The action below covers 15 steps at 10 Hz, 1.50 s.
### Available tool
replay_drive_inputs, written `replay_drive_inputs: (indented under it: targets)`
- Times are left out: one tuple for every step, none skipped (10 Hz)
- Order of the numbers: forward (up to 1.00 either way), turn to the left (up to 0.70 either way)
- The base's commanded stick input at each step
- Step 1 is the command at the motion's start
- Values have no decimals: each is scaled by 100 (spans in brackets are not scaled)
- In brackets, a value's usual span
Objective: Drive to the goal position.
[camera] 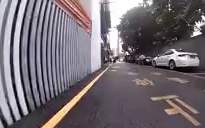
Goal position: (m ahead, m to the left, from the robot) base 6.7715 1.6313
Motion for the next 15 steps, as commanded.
replay_drive_inputs:
  targets:
    - [45, 0]
    - [45, 0]
    - [45, 0]
    - [45, -4]
    - [45, -26]
    - [45, -27]
    - [45, -24]
    - [45, -7]
    - [45, 0]
    - [45, 0]
    - [45, 0]
    - [45, 0]
    - [45, 0]
    - [45, 0]
    - [45, 0]
